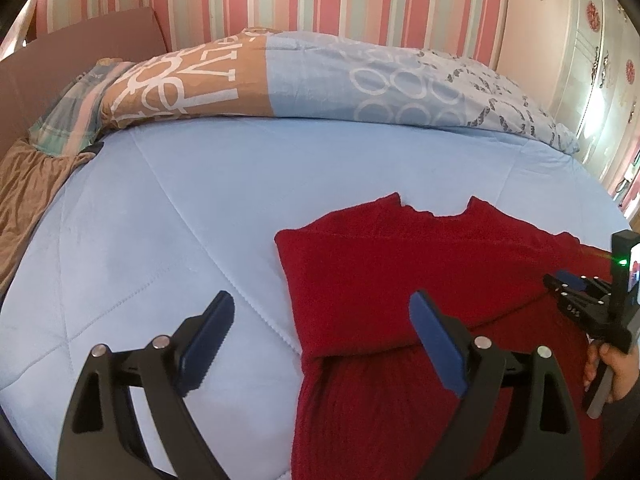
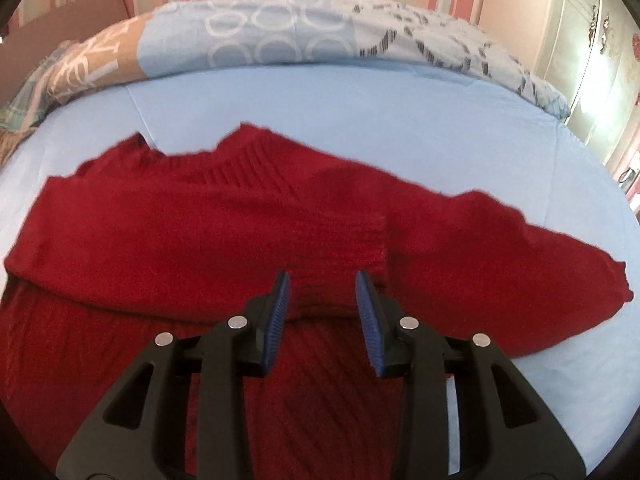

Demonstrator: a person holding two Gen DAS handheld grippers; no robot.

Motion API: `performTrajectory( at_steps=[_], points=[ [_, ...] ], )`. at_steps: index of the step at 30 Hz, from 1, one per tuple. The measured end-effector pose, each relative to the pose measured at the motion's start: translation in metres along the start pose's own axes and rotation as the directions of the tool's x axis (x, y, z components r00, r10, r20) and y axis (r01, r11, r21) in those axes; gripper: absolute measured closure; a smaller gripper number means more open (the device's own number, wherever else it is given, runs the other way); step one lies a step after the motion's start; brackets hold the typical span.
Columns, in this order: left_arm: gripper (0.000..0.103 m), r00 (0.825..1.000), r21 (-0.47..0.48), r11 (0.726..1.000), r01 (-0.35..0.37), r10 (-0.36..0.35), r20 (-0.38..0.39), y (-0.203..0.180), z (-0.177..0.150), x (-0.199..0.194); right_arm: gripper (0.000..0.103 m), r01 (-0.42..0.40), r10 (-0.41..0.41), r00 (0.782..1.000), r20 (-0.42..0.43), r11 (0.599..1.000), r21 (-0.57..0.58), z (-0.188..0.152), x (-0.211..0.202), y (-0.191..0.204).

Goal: Fold small clothes
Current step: 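Move the right tool to the other sleeve cuff and grasp it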

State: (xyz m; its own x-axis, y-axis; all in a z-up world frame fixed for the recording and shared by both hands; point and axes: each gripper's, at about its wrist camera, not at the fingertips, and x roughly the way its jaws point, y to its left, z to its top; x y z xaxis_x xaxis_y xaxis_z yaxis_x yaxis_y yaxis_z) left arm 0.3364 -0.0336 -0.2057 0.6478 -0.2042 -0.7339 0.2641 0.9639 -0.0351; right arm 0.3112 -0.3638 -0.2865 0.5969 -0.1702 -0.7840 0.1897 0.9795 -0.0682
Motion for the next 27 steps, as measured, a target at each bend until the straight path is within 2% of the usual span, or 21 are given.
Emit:
performTrajectory(
  at_steps=[1,2,3,7,10,15,18,24,27],
  points=[
    [0.011,1.0,0.0,1.0,0.001,-0.001,0.0,-0.001,0.001,0.0,0.067,-0.003,0.003,1.0,0.005,1.0,0.001,0.001,-0.003,-0.001],
    [0.004,1.0,-0.001,1.0,0.0,0.0,0.0,-0.002,0.002,0.0,0.065,-0.007,0.007,1.0,0.009,1.0,0.002,0.002,-0.007,-0.002],
    [0.002,1.0,-0.001,1.0,-0.005,0.005,0.007,-0.003,0.002,-0.001,0.062,-0.011,0.011,1.0,0.015,1.0,0.003,0.003,-0.01,-0.004],
    [0.002,1.0,0.007,1.0,-0.003,0.002,0.015,-0.012,0.005,-0.002,0.051,0.019,-0.02,0.999,0.046,1.0,0.024,0.003,-0.027,-0.019],
    [0.002,1.0,0.013,1.0,0.014,-0.014,0.013,-0.021,0.009,0.002,0.045,0.057,-0.061,0.996,0.062,0.996,0.065,-0.001,-0.039,-0.047],
    [0.002,0.999,0.048,0.998,0.037,-0.037,0.009,-0.049,0.015,0.019,0.045,0.183,-0.19,0.981,0.036,0.973,0.139,-0.015,-0.048,-0.123],
    [0.002,0.999,0.067,0.997,0.049,-0.05,0.005,-0.067,0.02,0.035,0.045,0.267,-0.276,0.961,0.02,0.944,0.194,-0.025,-0.05,-0.172],
    [0.002,0.999,0.119,0.992,0.05,-0.051,0.007,-0.106,0.029,0.065,0.046,0.378,-0.38,0.924,-0.048,0.883,0.278,-0.043,-0.03,-0.245],
    [0.002,0.999,0.132,0.99,0.043,-0.044,0.006,-0.117,0.032,0.071,0.046,0.456,-0.444,0.888,-0.118,0.821,0.344,-0.048,-0.019,-0.286]
  ],
)
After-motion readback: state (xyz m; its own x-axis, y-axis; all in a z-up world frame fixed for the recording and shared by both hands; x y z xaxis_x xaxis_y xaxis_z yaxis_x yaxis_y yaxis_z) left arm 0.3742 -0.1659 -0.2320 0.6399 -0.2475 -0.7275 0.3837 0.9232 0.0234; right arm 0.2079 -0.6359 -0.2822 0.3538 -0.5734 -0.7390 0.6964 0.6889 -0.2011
